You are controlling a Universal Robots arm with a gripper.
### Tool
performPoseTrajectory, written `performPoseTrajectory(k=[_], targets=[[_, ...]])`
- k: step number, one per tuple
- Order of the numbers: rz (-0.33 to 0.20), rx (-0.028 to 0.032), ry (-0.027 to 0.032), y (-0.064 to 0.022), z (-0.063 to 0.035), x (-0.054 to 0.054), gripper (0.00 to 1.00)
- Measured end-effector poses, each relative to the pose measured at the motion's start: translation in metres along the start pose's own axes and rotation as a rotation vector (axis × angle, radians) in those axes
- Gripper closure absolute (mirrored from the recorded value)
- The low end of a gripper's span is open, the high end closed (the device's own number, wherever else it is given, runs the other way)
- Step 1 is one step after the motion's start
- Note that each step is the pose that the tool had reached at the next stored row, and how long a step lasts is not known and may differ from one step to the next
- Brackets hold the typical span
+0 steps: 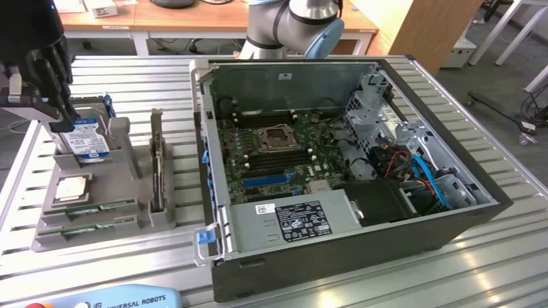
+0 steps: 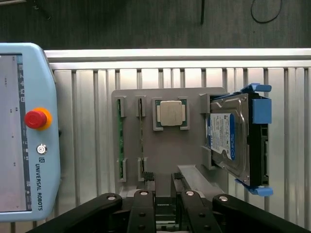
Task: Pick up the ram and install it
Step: 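Pick up the ram and move it above insertion slot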
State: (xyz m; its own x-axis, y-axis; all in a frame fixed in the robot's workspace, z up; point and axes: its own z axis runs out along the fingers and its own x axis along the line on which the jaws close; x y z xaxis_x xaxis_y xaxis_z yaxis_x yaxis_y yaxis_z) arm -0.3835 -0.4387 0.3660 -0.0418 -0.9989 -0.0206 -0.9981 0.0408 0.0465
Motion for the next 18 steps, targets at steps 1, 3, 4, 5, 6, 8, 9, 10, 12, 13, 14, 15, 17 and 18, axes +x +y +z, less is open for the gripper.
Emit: performPoseTrajectory(k=[1,3,4,5,6,8,9,10,12,13,14,15,17,18], targets=[[0.000,0.0001,0.0000,-0.0001,0.0018,0.000,0.73],[-0.001,0.0001,0.0000,-0.0002,0.0054,0.000,0.73],[-0.001,0.0001,0.0000,-0.0003,0.0072,0.000,0.73],[-0.001,0.0000,0.0000,-0.0004,0.0091,0.000,0.73],[-0.001,0.0000,0.0000,-0.0005,0.0110,0.000,0.73],[-0.002,0.0000,0.0000,-0.0007,0.0145,0.000,0.73],[-0.002,0.0001,0.0001,-0.0008,0.0164,0.000,0.73],[-0.002,0.0000,0.0000,-0.0008,0.0181,0.000,0.73],[-0.003,0.0001,0.0000,-0.0010,0.0216,0.000,0.73],[-0.003,0.0000,0.0001,-0.0011,0.0235,0.000,0.73],[-0.003,0.0000,0.0000,-0.0011,0.0249,0.001,0.73],[-0.003,0.0000,0.0001,-0.0012,0.0254,0.001,0.73],[-0.003,-0.0002,0.0003,-0.0011,0.0254,0.001,0.73],[-0.003,-0.0002,0.0002,-0.0011,0.0254,0.001,0.73]])
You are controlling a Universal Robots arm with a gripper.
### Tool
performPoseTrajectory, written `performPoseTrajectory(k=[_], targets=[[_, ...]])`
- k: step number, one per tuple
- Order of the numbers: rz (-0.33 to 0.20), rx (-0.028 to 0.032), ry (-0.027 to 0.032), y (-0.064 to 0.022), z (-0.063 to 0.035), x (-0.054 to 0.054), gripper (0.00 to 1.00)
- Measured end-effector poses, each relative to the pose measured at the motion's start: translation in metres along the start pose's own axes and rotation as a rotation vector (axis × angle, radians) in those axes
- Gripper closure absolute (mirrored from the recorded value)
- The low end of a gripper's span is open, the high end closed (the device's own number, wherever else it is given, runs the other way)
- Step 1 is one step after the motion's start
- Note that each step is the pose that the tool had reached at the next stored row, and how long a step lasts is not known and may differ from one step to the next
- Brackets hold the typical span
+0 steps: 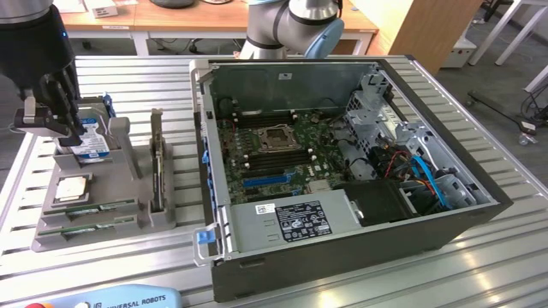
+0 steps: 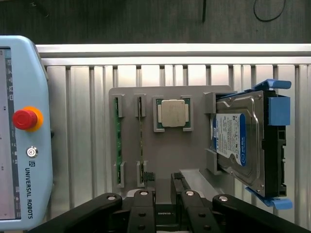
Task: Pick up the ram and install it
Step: 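Pick up the ram and move it above insertion slot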
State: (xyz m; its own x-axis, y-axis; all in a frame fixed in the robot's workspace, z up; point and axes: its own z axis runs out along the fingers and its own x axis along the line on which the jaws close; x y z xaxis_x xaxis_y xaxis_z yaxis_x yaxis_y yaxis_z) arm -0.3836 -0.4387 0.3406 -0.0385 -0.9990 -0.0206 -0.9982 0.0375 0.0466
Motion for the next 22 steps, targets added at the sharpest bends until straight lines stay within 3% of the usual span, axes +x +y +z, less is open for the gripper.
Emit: performPoseTrajectory(k=[22], targets=[[-0.001,0.0002,-0.0001,-0.0008,-0.0003,0.022,0.73]])
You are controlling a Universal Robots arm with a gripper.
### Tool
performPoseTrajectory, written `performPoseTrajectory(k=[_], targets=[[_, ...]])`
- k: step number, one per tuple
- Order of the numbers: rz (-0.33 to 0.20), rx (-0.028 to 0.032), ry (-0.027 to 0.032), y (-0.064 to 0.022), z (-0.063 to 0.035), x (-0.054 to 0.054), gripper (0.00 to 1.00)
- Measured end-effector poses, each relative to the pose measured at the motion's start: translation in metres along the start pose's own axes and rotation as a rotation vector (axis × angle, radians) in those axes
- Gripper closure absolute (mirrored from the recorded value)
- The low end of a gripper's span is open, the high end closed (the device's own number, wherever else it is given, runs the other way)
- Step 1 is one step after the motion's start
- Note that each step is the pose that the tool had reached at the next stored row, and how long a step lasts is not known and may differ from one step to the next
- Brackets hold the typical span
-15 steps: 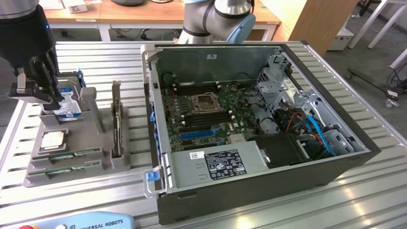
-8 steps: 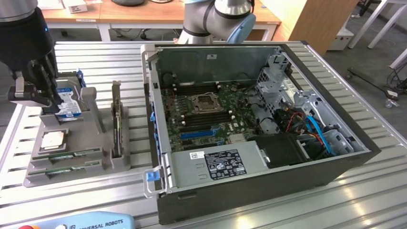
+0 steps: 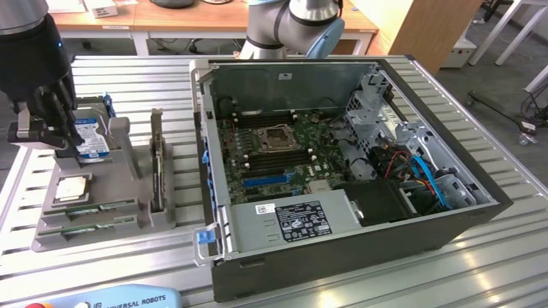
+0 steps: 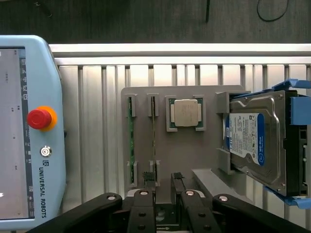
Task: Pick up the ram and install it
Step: 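Pick up the ram and move it above insertion slot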
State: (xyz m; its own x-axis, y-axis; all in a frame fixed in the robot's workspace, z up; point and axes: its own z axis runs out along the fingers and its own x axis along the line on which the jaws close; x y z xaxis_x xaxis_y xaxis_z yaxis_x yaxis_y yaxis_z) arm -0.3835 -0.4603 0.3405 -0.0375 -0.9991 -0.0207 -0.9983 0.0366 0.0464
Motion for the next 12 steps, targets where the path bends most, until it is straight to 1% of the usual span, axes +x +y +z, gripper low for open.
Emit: performPoseTrajectory(k=[7,12], targets=[[0.000,-0.0001,0.0001,-0.0003,-0.0002,0.0074,0.73],[0.000,0.0000,0.0000,-0.0003,0.0000,0.0084,0.73]])
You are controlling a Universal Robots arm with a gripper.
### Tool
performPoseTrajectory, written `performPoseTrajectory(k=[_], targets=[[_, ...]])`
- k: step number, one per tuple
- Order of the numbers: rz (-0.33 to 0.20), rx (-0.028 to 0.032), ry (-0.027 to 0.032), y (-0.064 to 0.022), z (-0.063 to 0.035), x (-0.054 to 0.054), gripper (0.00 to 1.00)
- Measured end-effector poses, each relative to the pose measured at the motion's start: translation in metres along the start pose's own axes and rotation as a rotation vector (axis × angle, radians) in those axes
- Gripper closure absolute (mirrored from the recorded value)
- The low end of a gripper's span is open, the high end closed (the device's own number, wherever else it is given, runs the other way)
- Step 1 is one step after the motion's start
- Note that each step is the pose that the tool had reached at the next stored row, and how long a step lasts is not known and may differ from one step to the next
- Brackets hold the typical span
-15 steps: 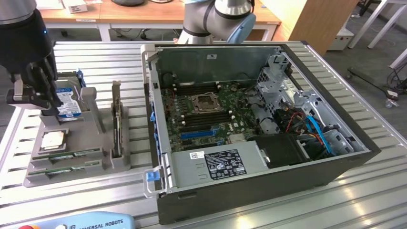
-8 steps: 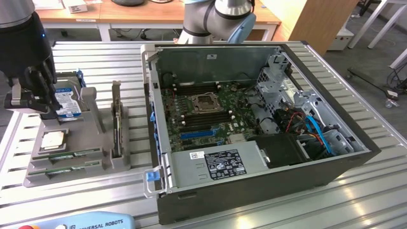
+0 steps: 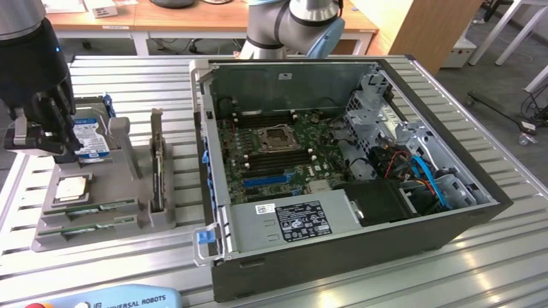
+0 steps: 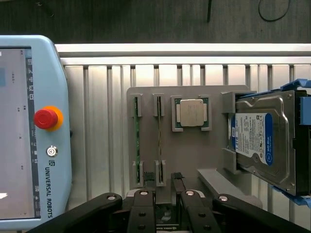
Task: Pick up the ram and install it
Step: 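Pick up the ram and move it above insertion slot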
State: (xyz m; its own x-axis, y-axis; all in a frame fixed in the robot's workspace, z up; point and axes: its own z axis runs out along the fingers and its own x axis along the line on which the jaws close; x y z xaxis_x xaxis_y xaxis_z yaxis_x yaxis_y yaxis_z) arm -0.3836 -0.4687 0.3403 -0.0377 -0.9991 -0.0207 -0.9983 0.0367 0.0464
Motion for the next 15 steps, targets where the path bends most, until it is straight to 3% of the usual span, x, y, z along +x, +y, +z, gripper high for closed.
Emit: performPoseTrajectory(k=[15], targets=[[0.000,0.0000,0.0000,-0.0012,0.0250,0.001,0.73]])
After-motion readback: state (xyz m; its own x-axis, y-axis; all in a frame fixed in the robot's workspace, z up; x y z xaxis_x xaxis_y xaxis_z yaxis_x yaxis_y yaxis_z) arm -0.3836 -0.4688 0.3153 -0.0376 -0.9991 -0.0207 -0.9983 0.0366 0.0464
